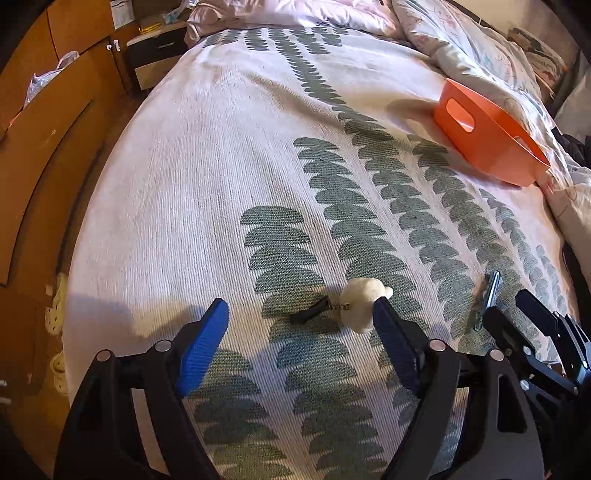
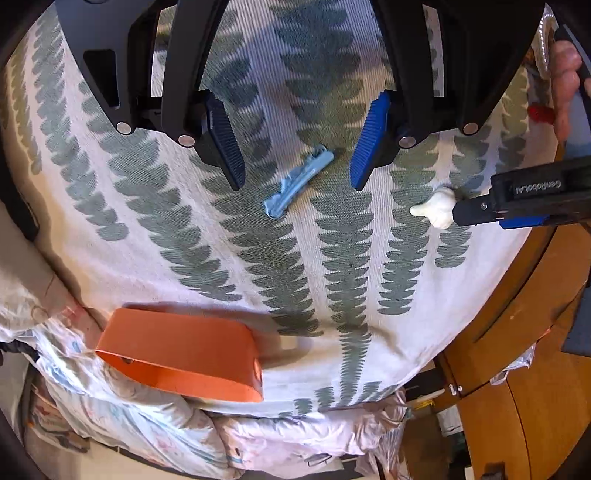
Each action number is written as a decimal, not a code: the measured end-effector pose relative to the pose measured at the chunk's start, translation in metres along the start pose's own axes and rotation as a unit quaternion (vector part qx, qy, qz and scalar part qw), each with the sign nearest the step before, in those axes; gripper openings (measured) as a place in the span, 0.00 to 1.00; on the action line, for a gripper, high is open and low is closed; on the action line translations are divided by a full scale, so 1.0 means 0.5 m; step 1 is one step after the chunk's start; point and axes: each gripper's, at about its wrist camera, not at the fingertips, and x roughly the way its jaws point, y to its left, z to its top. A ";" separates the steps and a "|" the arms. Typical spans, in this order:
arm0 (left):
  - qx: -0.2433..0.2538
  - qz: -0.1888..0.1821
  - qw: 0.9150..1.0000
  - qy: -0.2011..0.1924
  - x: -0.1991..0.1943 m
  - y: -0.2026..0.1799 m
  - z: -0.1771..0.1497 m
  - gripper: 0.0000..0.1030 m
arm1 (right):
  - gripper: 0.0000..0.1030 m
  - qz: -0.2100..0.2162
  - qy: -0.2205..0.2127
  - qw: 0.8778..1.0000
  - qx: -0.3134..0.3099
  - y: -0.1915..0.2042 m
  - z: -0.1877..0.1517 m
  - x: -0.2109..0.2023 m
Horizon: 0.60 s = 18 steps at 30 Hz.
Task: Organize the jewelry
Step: 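Grasp the white bulb clip with left tool while right tool grasps the blue hair clip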
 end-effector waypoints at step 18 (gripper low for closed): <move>-0.004 -0.037 0.999 0.032 0.021 -0.011 -0.001 0.78 | 0.60 -0.042 0.006 0.999 -0.018 0.016 0.011 0.045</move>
